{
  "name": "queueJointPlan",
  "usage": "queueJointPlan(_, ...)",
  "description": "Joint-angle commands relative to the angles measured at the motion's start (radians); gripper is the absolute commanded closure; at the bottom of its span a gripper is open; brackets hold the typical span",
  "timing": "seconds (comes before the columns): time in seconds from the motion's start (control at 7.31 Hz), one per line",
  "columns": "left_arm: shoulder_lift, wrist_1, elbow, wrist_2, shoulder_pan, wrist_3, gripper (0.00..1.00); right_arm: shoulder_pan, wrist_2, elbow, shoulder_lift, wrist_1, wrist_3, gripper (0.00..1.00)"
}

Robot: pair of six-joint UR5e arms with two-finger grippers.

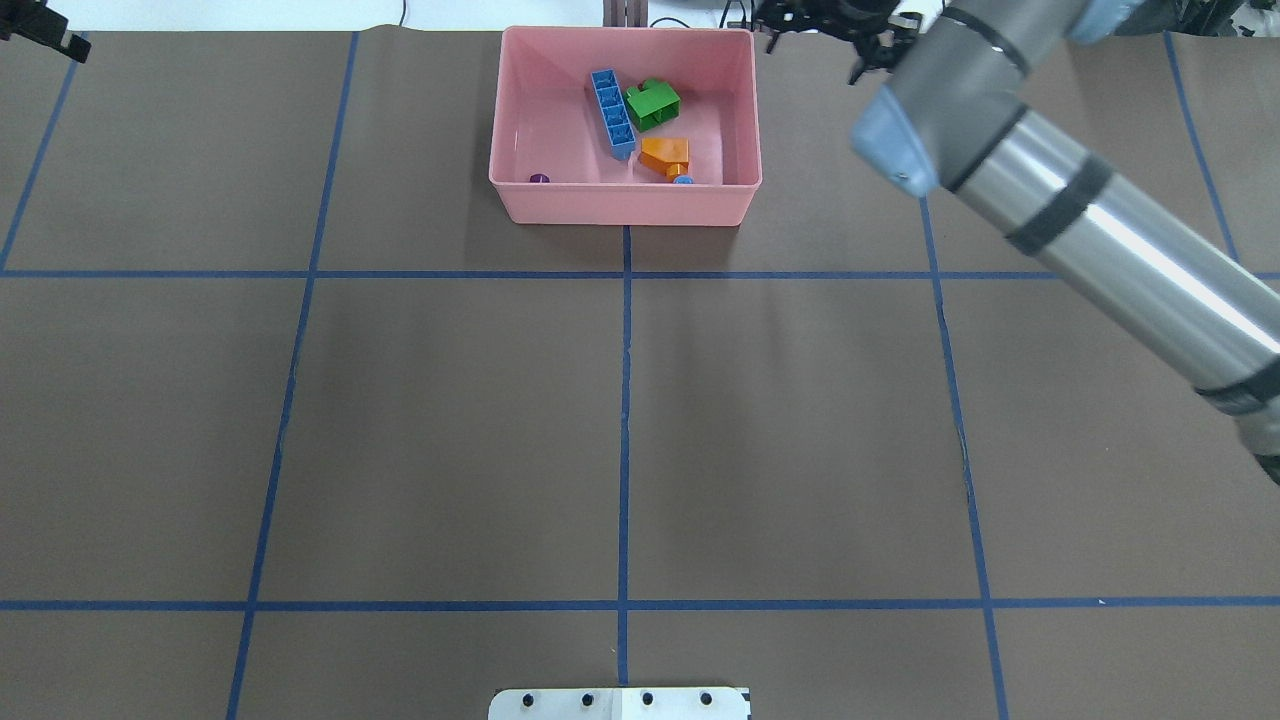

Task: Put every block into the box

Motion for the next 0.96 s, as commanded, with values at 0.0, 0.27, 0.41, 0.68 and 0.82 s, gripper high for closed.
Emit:
queueJointPlan(0.0,0.128,0.107,-0.104,-0.002,-0.022,0.064,0.0,0.161,0.119,0.341,-0.35,-0.16,-0.309,0.0)
queueJointPlan(0.27,0.271,0.107,-0.169,-0.073,-0.059,0.156,0.0,0.368,0.246,0.38,-0.58,-0.162,-0.594,0.0)
queueJointPlan(0.41,0.317,0.11,-0.204,-0.074,-0.088,0.187,0.0,0.448,0.25,0.376,-0.688,-0.163,-0.796,0.0)
queueJointPlan(0.68,0.374,0.116,-0.212,-0.075,-0.103,0.188,0.0,0.531,0.25,0.373,-0.776,-0.243,-1.02,0.0)
queueJointPlan(0.82,0.4,0.127,-0.214,-0.075,-0.105,0.196,0.0,0.542,0.25,0.365,-0.773,-0.325,-1.115,0.0)
